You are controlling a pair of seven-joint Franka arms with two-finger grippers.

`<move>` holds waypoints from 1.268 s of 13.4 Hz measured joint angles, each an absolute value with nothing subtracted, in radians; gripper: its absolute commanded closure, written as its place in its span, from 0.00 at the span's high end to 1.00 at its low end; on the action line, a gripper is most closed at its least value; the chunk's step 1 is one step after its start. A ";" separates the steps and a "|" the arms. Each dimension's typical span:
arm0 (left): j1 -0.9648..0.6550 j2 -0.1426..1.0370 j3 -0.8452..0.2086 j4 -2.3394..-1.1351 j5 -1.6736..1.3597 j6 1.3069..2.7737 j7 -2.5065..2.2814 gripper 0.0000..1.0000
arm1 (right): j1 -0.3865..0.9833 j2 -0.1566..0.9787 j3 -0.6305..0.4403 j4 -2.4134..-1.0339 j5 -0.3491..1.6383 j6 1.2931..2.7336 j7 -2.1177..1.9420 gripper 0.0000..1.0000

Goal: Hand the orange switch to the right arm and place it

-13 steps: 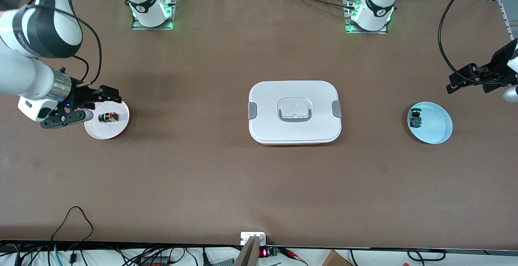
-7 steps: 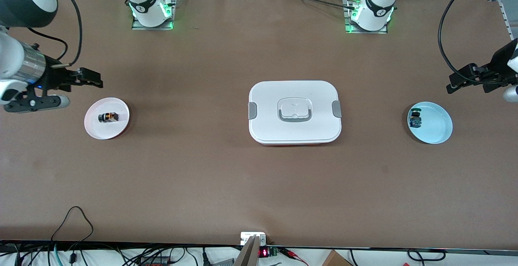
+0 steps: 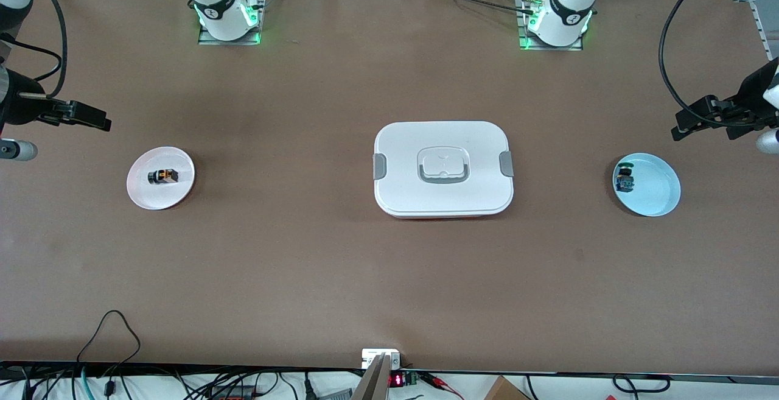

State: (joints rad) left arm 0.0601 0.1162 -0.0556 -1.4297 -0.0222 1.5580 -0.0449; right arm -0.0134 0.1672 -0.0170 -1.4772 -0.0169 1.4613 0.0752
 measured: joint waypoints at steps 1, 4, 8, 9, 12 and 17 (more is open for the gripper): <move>0.060 0.116 -0.056 -1.430 -0.022 1.558 -0.045 1.00 | -0.012 0.166 -0.017 -1.490 -0.018 1.474 0.073 1.00; 0.060 0.116 -0.056 -1.430 -0.022 1.558 -0.044 1.00 | -0.015 0.131 -0.017 -1.575 -0.020 1.583 0.019 1.00; 0.060 0.116 -0.056 -1.429 -0.022 1.558 -0.042 1.00 | -0.017 0.057 -0.017 -1.674 -0.020 1.630 0.018 1.00; 0.060 0.116 -0.056 -1.429 -0.022 1.558 -0.042 1.00 | -0.016 0.046 -0.016 -1.685 -0.020 1.633 0.018 1.00; 0.060 0.116 -0.056 -1.429 -0.022 1.558 -0.040 1.00 | -0.015 0.024 -0.010 -1.705 -0.020 1.635 0.018 1.00; 0.060 0.116 -0.055 -1.429 -0.022 1.558 -0.036 1.00 | -0.016 0.016 -0.009 -1.704 -0.020 1.634 0.007 1.00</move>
State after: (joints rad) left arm 0.0601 0.1164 -0.0555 -1.4294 -0.0221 1.5580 -0.0362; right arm -0.0163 0.0159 -0.0090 -1.7037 -0.0195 1.6337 0.0066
